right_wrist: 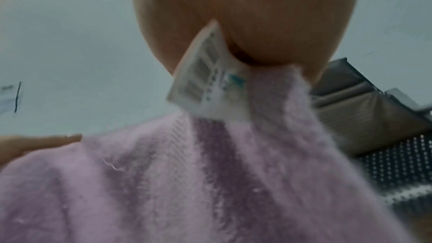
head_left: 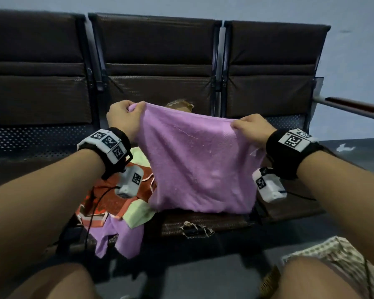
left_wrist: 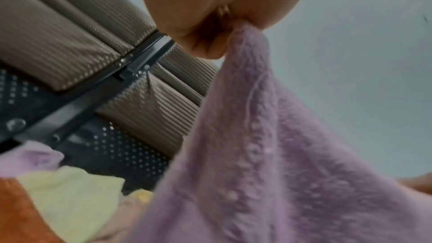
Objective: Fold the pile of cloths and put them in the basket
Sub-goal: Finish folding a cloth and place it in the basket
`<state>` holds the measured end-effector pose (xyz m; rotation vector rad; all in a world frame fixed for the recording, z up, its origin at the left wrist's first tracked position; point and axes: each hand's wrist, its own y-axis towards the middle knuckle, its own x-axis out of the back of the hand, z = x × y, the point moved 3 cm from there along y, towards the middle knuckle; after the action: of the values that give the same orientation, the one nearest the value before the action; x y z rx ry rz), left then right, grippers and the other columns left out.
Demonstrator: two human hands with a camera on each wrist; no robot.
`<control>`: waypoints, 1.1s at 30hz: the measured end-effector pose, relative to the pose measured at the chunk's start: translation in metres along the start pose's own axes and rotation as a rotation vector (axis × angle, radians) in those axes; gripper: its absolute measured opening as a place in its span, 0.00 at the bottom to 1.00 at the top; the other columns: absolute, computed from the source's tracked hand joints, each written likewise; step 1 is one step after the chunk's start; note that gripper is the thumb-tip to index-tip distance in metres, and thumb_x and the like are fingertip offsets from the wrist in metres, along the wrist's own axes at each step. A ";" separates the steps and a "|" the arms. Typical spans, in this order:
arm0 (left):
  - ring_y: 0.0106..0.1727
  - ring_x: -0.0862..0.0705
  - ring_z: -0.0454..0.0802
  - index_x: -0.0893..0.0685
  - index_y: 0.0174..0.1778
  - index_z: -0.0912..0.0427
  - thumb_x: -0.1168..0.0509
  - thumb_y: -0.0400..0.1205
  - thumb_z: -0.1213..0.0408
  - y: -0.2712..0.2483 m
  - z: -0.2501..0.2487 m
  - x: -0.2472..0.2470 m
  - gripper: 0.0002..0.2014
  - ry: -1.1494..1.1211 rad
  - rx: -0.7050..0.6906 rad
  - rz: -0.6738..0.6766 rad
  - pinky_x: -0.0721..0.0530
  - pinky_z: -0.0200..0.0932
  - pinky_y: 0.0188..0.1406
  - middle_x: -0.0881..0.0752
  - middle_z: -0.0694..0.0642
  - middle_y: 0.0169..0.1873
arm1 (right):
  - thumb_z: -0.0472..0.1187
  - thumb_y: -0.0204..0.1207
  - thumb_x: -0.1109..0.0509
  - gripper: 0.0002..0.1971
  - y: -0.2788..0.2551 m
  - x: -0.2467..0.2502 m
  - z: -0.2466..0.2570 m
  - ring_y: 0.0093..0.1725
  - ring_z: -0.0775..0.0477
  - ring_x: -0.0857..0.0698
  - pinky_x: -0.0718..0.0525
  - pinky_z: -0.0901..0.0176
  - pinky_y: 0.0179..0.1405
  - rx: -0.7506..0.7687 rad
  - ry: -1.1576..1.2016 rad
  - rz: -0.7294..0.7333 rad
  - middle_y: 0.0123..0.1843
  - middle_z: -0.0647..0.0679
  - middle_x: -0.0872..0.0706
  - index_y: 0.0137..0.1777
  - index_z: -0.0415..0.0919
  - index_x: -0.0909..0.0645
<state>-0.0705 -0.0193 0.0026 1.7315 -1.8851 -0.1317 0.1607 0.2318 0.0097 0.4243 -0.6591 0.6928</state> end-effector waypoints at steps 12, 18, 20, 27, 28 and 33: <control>0.37 0.13 0.51 0.07 0.42 0.64 0.25 0.80 0.58 -0.092 -0.072 -0.066 0.11 -0.544 0.047 0.492 0.12 0.51 0.40 0.09 0.66 0.37 | 0.44 0.85 0.33 0.12 -0.014 -0.042 0.044 0.37 0.43 0.14 0.17 0.54 0.38 -0.154 0.652 0.149 0.39 0.41 0.13 0.47 0.35 0.16; 0.26 0.14 0.52 0.09 0.37 0.64 0.33 0.80 0.66 -0.112 -0.066 -0.075 0.10 -0.528 0.151 0.664 0.18 0.38 0.26 0.12 0.60 0.28 | 0.34 0.79 0.34 0.08 -0.031 -0.047 0.042 0.42 0.38 0.16 0.17 0.46 0.45 -0.128 0.516 0.233 0.40 0.35 0.16 0.47 0.32 0.14; 0.26 0.15 0.53 0.11 0.39 0.66 0.38 0.76 0.70 -0.102 -0.059 -0.071 0.09 -0.558 0.222 0.568 0.19 0.38 0.25 0.12 0.61 0.29 | 0.25 0.76 0.40 0.13 -0.031 -0.048 0.040 0.48 0.38 0.17 0.19 0.45 0.51 -0.090 0.529 0.284 0.46 0.34 0.16 0.49 0.35 0.14; 0.37 0.16 0.45 0.14 0.57 0.60 0.38 0.66 0.75 -0.079 -0.038 -0.074 0.23 -0.516 0.238 0.804 0.19 0.38 0.35 0.13 0.51 0.35 | 0.25 0.75 0.43 0.22 -0.035 -0.046 0.044 0.50 0.43 0.14 0.15 0.50 0.54 -0.011 0.646 0.507 0.49 0.40 0.12 0.45 0.46 0.09; 0.35 0.17 0.46 0.13 0.53 0.60 0.34 0.66 0.73 -0.077 -0.035 -0.075 0.19 -0.515 0.283 0.836 0.20 0.38 0.34 0.14 0.51 0.31 | 0.27 0.75 0.42 0.20 -0.034 -0.044 0.042 0.49 0.44 0.15 0.16 0.51 0.53 -0.006 0.658 0.506 0.49 0.40 0.12 0.44 0.46 0.10; 0.38 0.14 0.44 0.09 0.52 0.63 0.27 0.80 0.66 -0.059 -0.031 -0.078 0.08 -0.427 0.212 0.749 0.18 0.35 0.36 0.09 0.54 0.38 | 0.51 0.72 0.21 0.13 -0.016 -0.027 0.019 0.47 0.42 0.11 0.13 0.47 0.51 -0.024 0.233 0.407 0.49 0.40 0.08 0.48 0.41 0.11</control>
<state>-0.0039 0.0548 -0.0237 1.0528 -2.8245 -0.0078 0.1481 0.1982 0.0027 0.1816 -0.5348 1.1009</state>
